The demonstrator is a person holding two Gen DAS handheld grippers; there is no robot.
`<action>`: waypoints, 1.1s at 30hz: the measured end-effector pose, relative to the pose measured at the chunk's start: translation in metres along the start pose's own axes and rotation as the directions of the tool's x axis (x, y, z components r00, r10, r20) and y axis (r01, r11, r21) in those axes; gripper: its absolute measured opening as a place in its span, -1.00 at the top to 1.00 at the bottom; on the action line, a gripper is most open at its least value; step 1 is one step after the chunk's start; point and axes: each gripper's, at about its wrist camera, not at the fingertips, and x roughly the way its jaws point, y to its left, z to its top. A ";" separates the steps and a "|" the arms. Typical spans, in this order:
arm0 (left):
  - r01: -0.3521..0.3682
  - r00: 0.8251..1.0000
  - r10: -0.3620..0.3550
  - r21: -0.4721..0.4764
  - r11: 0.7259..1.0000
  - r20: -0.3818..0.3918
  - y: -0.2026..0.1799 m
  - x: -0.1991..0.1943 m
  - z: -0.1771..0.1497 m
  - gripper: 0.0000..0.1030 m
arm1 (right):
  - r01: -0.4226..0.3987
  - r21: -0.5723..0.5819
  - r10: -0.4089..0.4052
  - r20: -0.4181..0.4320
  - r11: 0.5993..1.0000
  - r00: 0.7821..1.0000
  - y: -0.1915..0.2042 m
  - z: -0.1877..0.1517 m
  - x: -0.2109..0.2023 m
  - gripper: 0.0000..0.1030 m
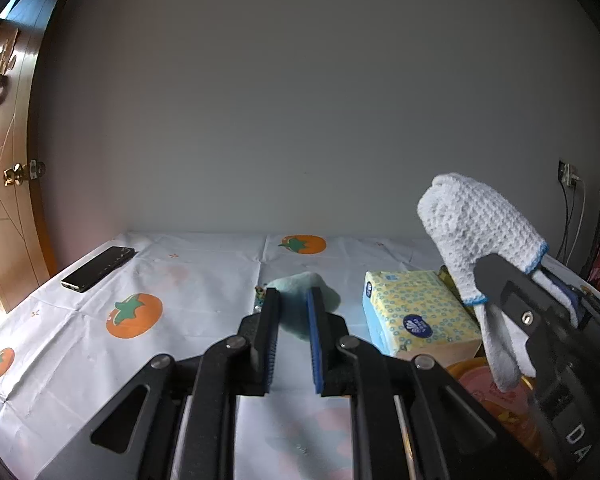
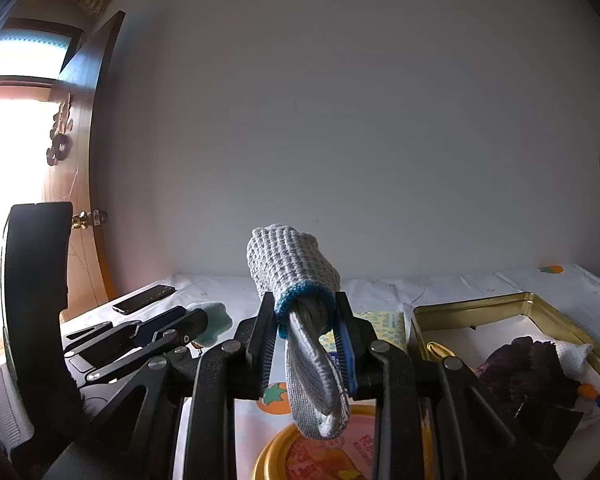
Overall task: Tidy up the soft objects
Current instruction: 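Carry the pompom and the grey-white sock with both tools toward the gold tray, then open both tools over the gold tray to drop the pompom and sock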
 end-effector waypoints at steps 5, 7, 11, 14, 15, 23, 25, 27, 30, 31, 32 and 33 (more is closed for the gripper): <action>0.002 1.000 -0.002 0.001 1.000 -0.002 -0.002 0.001 -0.001 0.78 | 0.003 -0.006 -0.003 0.002 1.000 1.000 -0.003 0.000 -0.004 0.43; 0.006 1.000 -0.006 0.000 1.000 -0.006 -0.003 0.002 0.000 0.78 | 0.005 -0.006 -0.005 0.002 1.000 1.000 -0.005 0.000 -0.005 0.43; 0.012 1.000 -0.012 0.004 1.000 -0.004 -0.007 0.000 0.000 0.78 | 0.008 -0.004 -0.008 0.005 1.000 1.000 -0.010 0.000 -0.008 0.43; 0.021 1.000 -0.021 0.008 1.000 -0.001 -0.010 -0.002 0.001 0.78 | 0.010 -0.002 -0.010 0.005 1.000 1.000 -0.014 0.000 -0.009 0.43; 0.022 1.000 -0.022 0.008 1.000 0.000 -0.011 -0.003 0.002 0.78 | 0.010 -0.001 -0.010 0.005 1.000 1.000 -0.016 -0.001 -0.010 0.43; 0.036 0.999 -0.037 0.025 0.999 0.009 -0.022 -0.013 0.006 0.78 | 0.003 0.012 -0.004 0.018 1.000 1.000 -0.024 0.001 -0.019 0.43; 0.046 0.999 -0.046 0.027 0.999 0.011 -0.025 -0.017 0.009 0.78 | 0.002 0.013 -0.002 0.024 1.000 1.000 -0.027 0.003 -0.022 0.43; 0.053 0.998 -0.053 0.030 0.998 0.014 -0.028 -0.019 0.011 0.78 | 0.002 0.012 -0.002 0.032 1.000 0.999 -0.029 0.005 -0.026 0.43; 0.066 0.998 -0.067 0.041 0.997 0.021 -0.035 -0.024 0.016 0.78 | 0.004 0.008 -0.004 0.043 1.000 0.999 -0.031 0.009 -0.032 0.43; 0.069 0.997 -0.070 0.045 0.997 0.024 -0.037 -0.026 0.018 0.78 | 0.007 0.003 -0.007 0.048 1.000 0.999 -0.032 0.011 -0.035 0.43; 0.072 0.997 -0.074 0.048 0.996 0.027 -0.039 -0.027 0.019 0.78 | 0.009 -0.001 -0.009 0.051 1.000 0.999 -0.033 0.012 -0.037 0.43; 0.078 0.996 -0.080 0.053 0.996 0.029 -0.042 -0.029 0.022 0.78 | 0.014 -0.005 -0.013 0.056 1.000 0.998 -0.034 0.013 -0.039 0.43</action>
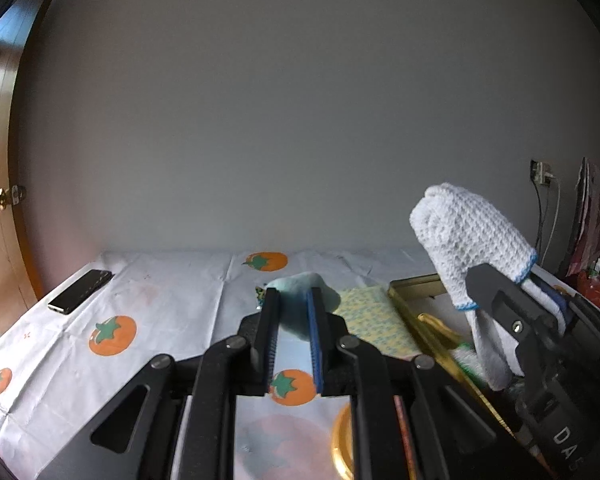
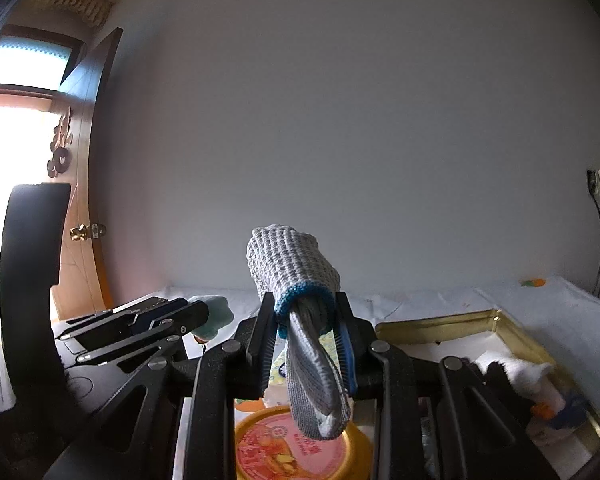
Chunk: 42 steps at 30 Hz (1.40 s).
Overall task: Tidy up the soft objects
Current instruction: 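Open both tools over the gold tray to drop the pompom and sock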
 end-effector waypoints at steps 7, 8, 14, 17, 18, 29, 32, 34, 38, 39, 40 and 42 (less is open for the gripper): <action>0.037 0.999 -0.037 0.017 0.999 0.010 -0.018 -0.007 0.016 0.78 | 0.036 -0.018 -0.035 0.023 0.999 0.999 -0.013 0.013 -0.013 0.43; 0.042 0.999 -0.042 0.018 0.999 0.008 -0.020 -0.006 0.017 0.78 | 0.041 -0.018 -0.040 0.025 0.999 0.999 -0.016 0.015 -0.015 0.43; 0.093 0.996 -0.093 0.039 0.995 0.010 -0.041 -0.011 0.028 0.78 | 0.079 0.001 -0.079 0.031 0.997 0.996 -0.041 0.024 -0.026 0.43; 0.125 0.992 -0.125 0.049 0.991 0.001 -0.052 -0.012 0.033 0.78 | 0.099 0.014 -0.099 0.032 0.995 0.995 -0.055 0.028 -0.031 0.43; 0.137 0.991 -0.137 0.051 0.989 -0.004 -0.056 -0.011 0.034 0.78 | 0.108 0.020 -0.108 0.033 0.994 0.994 -0.061 0.029 -0.032 0.43; 0.252 0.968 -0.247 0.127 0.959 -0.050 -0.119 -0.006 0.040 0.77 | 0.202 0.080 -0.205 0.028 0.976 0.978 -0.121 0.041 -0.058 0.42; 0.272 0.962 -0.265 0.144 0.952 -0.065 -0.135 -0.005 0.037 0.77 | 0.218 0.096 -0.221 0.012 0.971 0.975 -0.135 0.036 -0.062 0.42; 0.282 0.959 -0.273 0.155 0.947 -0.078 -0.145 -0.003 0.033 0.77 | 0.225 0.095 -0.226 -0.001 0.970 0.974 -0.140 0.033 -0.062 0.41; 0.288 0.956 -0.273 0.168 0.943 -0.110 -0.158 0.005 0.025 0.77 | 0.230 0.093 -0.228 -0.038 0.969 0.973 -0.147 0.023 -0.063 0.40; 0.289 0.955 -0.272 0.171 0.942 -0.118 -0.161 0.007 0.024 0.77 | 0.232 0.092 -0.228 -0.049 0.968 0.972 -0.149 0.020 -0.062 0.40; 0.290 0.954 -0.271 0.175 0.941 -0.126 -0.164 0.009 0.023 0.77 | 0.233 0.092 -0.228 -0.060 0.968 0.972 -0.151 0.018 -0.061 0.40; 0.290 0.953 -0.268 0.176 0.941 -0.139 -0.165 0.011 0.020 0.77 | 0.234 0.092 -0.227 -0.079 0.968 0.971 -0.154 0.014 -0.058 0.40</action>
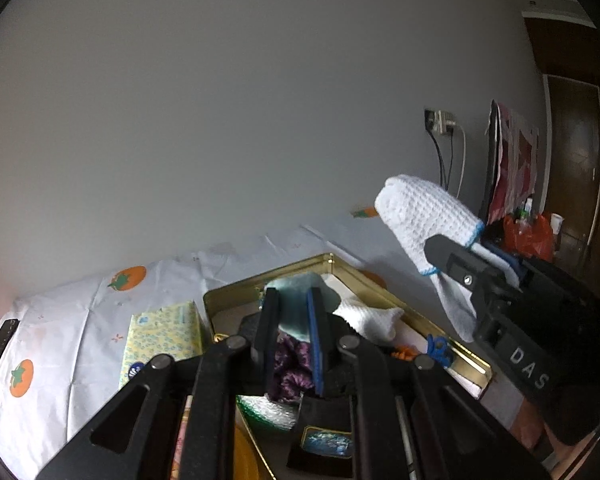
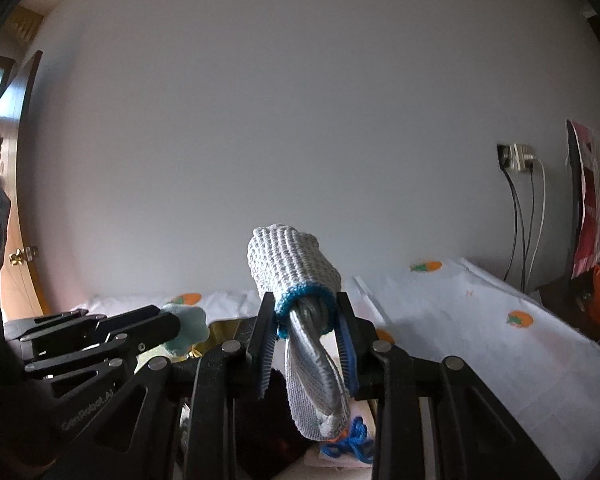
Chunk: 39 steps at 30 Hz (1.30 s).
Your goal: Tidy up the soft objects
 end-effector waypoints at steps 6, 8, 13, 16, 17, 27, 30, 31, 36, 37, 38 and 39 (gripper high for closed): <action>0.004 1.000 -0.004 -0.001 1.000 -0.024 -0.004 0.006 -0.003 0.77 | 0.002 -0.003 -0.002 -0.045 1.000 0.999 -0.001 -0.014 0.005 0.40; 0.006 1.000 -0.006 0.002 1.000 -0.031 -0.004 0.008 -0.004 0.77 | 0.002 -0.005 -0.003 -0.058 1.000 0.998 -0.007 -0.017 0.010 0.39; 0.011 0.998 -0.010 0.005 1.000 -0.061 -0.007 0.016 -0.008 0.67 | -0.002 -0.015 0.001 -0.101 1.000 0.995 -0.006 -0.023 0.016 0.39; 0.012 0.998 -0.011 0.002 1.000 -0.062 -0.007 0.016 -0.010 0.67 | -0.008 -0.018 0.006 -0.122 1.000 0.993 -0.005 -0.028 0.019 0.24; 0.014 0.998 -0.014 0.000 1.000 -0.063 -0.007 0.016 -0.010 0.66 | -0.014 -0.013 0.013 -0.122 1.000 0.993 -0.006 -0.030 0.019 0.08; -0.020 1.000 0.019 -0.053 0.998 -0.008 0.008 -0.003 -0.012 -0.44 | 0.005 0.013 -0.004 -0.066 1.000 0.998 -0.015 -0.031 0.000 -0.49; -0.028 1.000 0.028 -0.066 0.997 0.011 0.012 -0.011 -0.015 -0.56 | 0.007 0.012 -0.006 -0.060 1.000 0.998 -0.014 -0.031 -0.003 -0.51; -0.028 0.999 0.030 -0.070 0.997 0.016 0.013 -0.013 -0.016 -0.60 | 0.005 0.013 -0.004 -0.057 1.000 0.998 -0.012 -0.032 -0.005 -0.52; -0.043 0.997 0.049 -0.083 0.996 0.067 0.016 -0.027 -0.022 -0.85 | 0.001 0.003 -0.001 -0.043 1.000 0.999 -0.006 -0.033 -0.012 -0.53; -0.041 0.996 0.047 -0.086 0.995 0.070 0.017 -0.029 -0.023 -0.86 | 0.000 0.000 -0.001 -0.041 1.000 0.999 -0.005 -0.033 -0.014 -0.53; -0.040 0.996 0.047 -0.090 0.995 0.073 0.018 -0.030 -0.023 -0.87 | -0.001 -0.004 0.001 -0.039 1.000 0.999 -0.004 -0.034 -0.015 -0.53; -0.040 0.996 0.047 -0.097 0.994 0.077 0.019 -0.032 -0.024 -0.90 | -0.001 -0.008 0.000 -0.038 1.000 0.999 -0.003 -0.034 -0.016 -0.54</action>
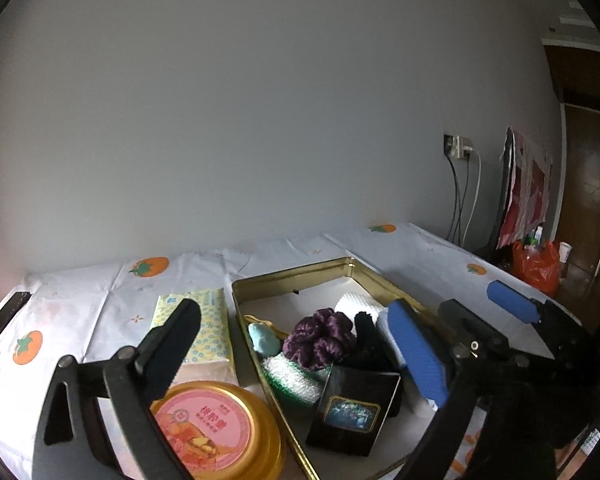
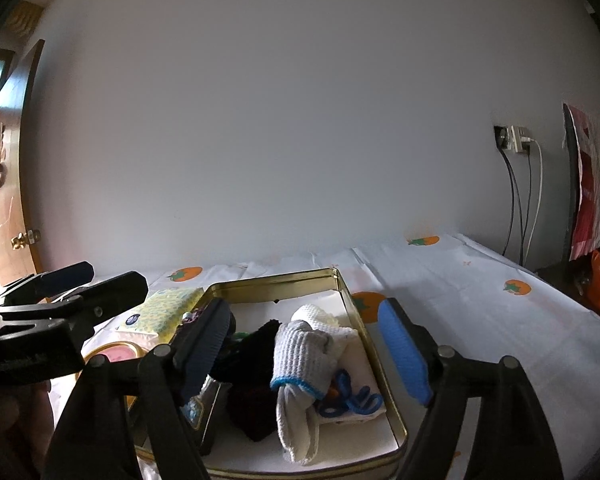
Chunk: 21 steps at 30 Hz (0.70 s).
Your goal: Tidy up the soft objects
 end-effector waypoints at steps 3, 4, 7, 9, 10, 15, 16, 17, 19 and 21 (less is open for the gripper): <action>0.003 1.000 -0.002 -0.008 1.000 0.008 0.002 -0.003 0.000 -0.92 | 0.007 -0.015 -0.007 0.007 1.000 1.000 0.003 0.001 -0.004 -0.59; 0.004 1.000 -0.004 -0.012 1.000 0.011 0.003 -0.004 0.000 -0.92 | 0.011 -0.021 -0.011 0.009 1.000 1.000 0.004 0.002 -0.005 -0.59; 0.005 1.000 -0.005 -0.026 1.000 0.018 0.006 -0.007 -0.001 -0.93 | 0.014 -0.033 -0.013 0.018 0.999 1.000 0.006 0.003 -0.008 -0.60; 0.002 1.000 -0.002 -0.031 1.000 0.022 0.007 -0.008 -0.001 -0.94 | 0.010 -0.035 -0.009 0.022 0.999 1.000 0.007 0.004 -0.010 -0.60; 0.001 1.000 0.000 -0.033 0.999 0.024 0.007 -0.009 -0.001 -0.94 | 0.010 -0.037 -0.009 0.024 0.999 1.000 0.007 0.004 -0.010 -0.60; -0.001 1.000 0.002 -0.041 0.999 0.027 0.008 -0.011 -0.002 -0.95 | 0.011 -0.036 -0.010 0.033 0.999 0.999 0.006 0.006 -0.013 -0.60; 0.001 1.000 0.000 -0.041 0.999 0.027 0.008 -0.012 -0.002 -0.95 | 0.012 -0.034 -0.011 0.035 0.999 0.999 0.005 0.007 -0.014 -0.60; 0.002 1.000 -0.001 -0.041 0.999 0.028 0.008 -0.012 -0.002 -0.95 | 0.011 -0.034 -0.010 0.037 0.999 0.999 0.005 0.007 -0.014 -0.61; 0.002 1.000 0.000 -0.039 0.999 0.028 0.007 -0.012 -0.002 -0.95 | 0.012 -0.035 -0.010 0.040 0.999 0.999 0.005 0.008 -0.015 -0.61; 0.002 1.000 -0.001 -0.041 0.999 0.029 0.008 -0.012 -0.002 -0.95 | 0.009 -0.034 -0.008 0.042 0.999 0.999 0.004 0.009 -0.016 -0.61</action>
